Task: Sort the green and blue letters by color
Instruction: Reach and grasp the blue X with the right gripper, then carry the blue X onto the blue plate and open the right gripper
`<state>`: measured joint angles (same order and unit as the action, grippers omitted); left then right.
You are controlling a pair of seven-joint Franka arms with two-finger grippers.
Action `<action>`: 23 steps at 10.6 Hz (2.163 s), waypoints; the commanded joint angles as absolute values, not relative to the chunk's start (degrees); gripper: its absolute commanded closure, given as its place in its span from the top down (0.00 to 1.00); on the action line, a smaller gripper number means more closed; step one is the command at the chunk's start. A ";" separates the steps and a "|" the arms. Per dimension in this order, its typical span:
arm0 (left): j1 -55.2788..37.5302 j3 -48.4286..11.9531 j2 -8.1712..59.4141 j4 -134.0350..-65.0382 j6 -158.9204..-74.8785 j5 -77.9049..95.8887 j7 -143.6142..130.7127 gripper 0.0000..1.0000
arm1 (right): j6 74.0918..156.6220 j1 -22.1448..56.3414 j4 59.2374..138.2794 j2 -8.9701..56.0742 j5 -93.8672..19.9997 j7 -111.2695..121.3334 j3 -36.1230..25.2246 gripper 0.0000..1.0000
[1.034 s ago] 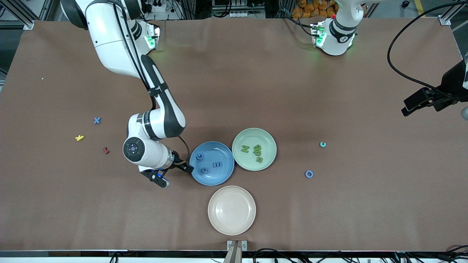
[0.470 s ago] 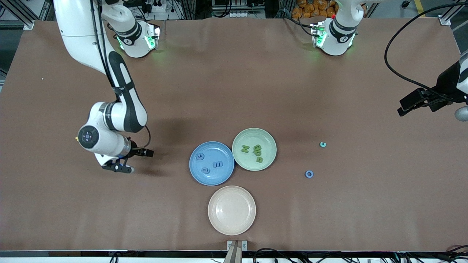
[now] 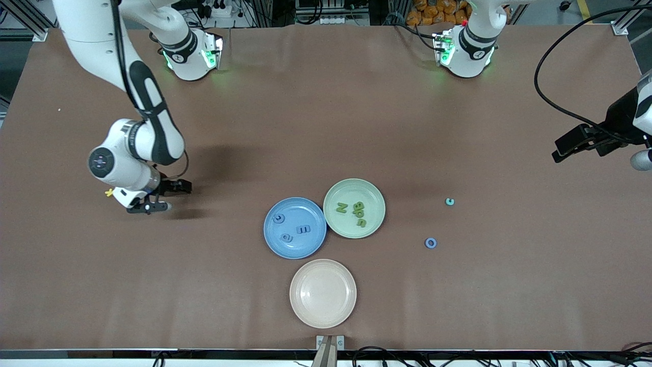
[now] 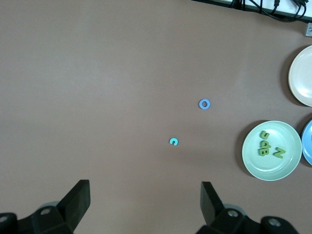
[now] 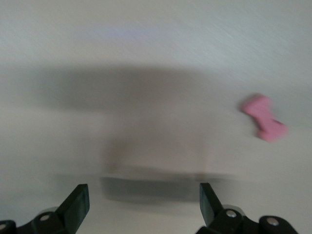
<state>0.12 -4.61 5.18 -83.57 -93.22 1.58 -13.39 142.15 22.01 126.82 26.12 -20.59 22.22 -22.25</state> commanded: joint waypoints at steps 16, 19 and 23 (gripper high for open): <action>0.44 -5.27 4.66 -84.81 -92.64 2.29 -15.56 1.00 | 130.69 10.19 129.29 25.31 -16.17 43.24 -27.86 0.75; 0.53 -5.27 4.75 -84.81 -92.64 2.37 -15.47 1.00 | 131.04 10.20 129.02 25.66 -16.17 43.24 -27.77 0.01; 0.62 -5.19 4.83 -84.64 -92.64 2.20 -14.50 1.00 | 131.05 10.02 127.62 26.72 -16.17 43.86 -27.77 0.00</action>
